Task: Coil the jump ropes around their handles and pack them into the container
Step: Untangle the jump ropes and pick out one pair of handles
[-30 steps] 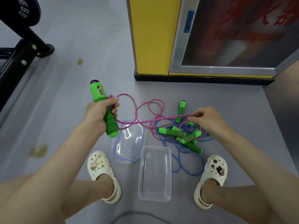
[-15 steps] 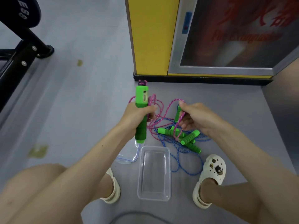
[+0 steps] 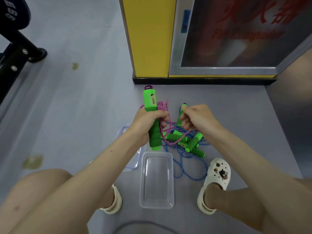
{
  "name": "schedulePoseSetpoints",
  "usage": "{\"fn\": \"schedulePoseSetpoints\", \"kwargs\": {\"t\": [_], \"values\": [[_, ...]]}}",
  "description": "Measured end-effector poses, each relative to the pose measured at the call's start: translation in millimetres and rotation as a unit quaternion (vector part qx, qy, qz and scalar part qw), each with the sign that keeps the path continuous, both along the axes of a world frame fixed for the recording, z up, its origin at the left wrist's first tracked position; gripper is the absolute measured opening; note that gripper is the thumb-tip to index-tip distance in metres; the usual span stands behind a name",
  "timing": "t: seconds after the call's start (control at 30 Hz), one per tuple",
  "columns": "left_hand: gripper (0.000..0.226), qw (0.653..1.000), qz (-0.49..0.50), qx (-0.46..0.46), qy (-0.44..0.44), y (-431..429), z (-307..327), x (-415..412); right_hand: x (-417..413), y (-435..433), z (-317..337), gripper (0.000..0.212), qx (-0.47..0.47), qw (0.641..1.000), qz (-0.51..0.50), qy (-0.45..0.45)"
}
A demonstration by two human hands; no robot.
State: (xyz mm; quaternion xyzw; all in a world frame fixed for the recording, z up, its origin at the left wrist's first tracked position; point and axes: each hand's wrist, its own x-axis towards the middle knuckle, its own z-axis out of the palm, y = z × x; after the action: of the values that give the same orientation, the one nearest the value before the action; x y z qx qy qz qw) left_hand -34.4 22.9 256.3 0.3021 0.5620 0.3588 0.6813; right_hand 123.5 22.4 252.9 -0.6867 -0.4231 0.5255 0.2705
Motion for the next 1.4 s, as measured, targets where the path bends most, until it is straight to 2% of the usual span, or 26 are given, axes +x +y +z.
{"fn": "schedulePoseSetpoints", "kwargs": {"t": [0.03,0.1,0.17,0.27,0.33,0.47,0.57,0.63,0.73,0.83,0.9,1.0,1.13,1.23,1.33,1.4], "values": [[0.015,0.998,0.025,-0.02,-0.053,1.9,1.2,-1.8,1.6,1.9,-4.5,0.032,-0.032,0.998,0.02,-0.042],[0.021,0.986,0.063,-0.047,-0.146,4.8,3.3,-6.0,-1.3,-1.5,-9.3,0.022,-0.093,0.981,0.126,-0.116],[0.023,0.969,0.096,-0.067,-0.216,6.2,5.2,-10.9,-7.8,-9.3,-17.1,0.012,-0.084,0.95,0.255,-0.156],[0.016,0.953,0.118,-0.068,-0.271,8.0,6.0,-21.6,-14.9,-21.0,-17.8,0.032,-0.08,0.913,0.378,-0.129],[0.012,0.956,0.107,-0.047,-0.268,9.8,7.1,-30.8,-12.6,-22.9,-17.2,0.011,-0.087,0.895,0.412,-0.15],[0.017,0.97,0.119,-0.029,-0.211,14.3,5.8,-54.7,0.6,-18.1,-22.9,0.029,-0.089,0.903,0.346,-0.24],[0.023,0.984,0.138,-0.043,-0.099,16.0,-2.7,-69.6,11.9,-15.7,-28.1,0.032,-0.084,0.917,0.281,-0.27],[0.022,0.989,0.142,-0.038,-0.031,13.2,-9.2,-73.6,14.6,-14.0,-27.0,0.03,-0.038,0.933,0.233,-0.272],[0.022,0.993,0.11,0.012,0.032,7.1,-11.4,-69.3,9.6,-9.7,-16.9,0.022,0.03,0.966,0.135,-0.218],[0.018,0.987,0.024,0.089,0.128,4.1,-6.9,-56.8,2.2,-4.0,-4.5,0.019,0.029,0.992,0.049,-0.109],[0.012,0.984,-0.032,0.11,0.137,0.8,-5.7,-45.1,-2.2,-2.3,2.9,0.021,0.016,0.999,0.002,-0.032],[0.009,0.982,-0.105,0.106,0.112,-7.3,-6.1,-25.6,-7.4,-1.2,10.6,0.023,0.014,0.998,-0.034,0.058],[0.024,0.979,-0.156,0.11,0.072,-10.6,-7.5,-9.5,-12.9,-2.7,19.0,0.022,0.005,0.99,-0.029,0.139],[0.016,0.987,-0.136,0.082,0.002,-7.7,-5.3,-6.7,-10.5,-3.0,21.3,0.022,0.026,0.985,-0.028,0.17],[0.019,0.991,-0.096,0.054,-0.078,-6.3,-2.8,-6.2,-8.3,-2.6,20.4,0.022,0.034,0.973,-0.023,0.228],[0.018,0.99,-0.095,0.06,-0.086,-3.4,-0.8,-9.8,-9.3,-3.0,19.3,0.021,0.054,0.969,-0.012,0.239]]}}
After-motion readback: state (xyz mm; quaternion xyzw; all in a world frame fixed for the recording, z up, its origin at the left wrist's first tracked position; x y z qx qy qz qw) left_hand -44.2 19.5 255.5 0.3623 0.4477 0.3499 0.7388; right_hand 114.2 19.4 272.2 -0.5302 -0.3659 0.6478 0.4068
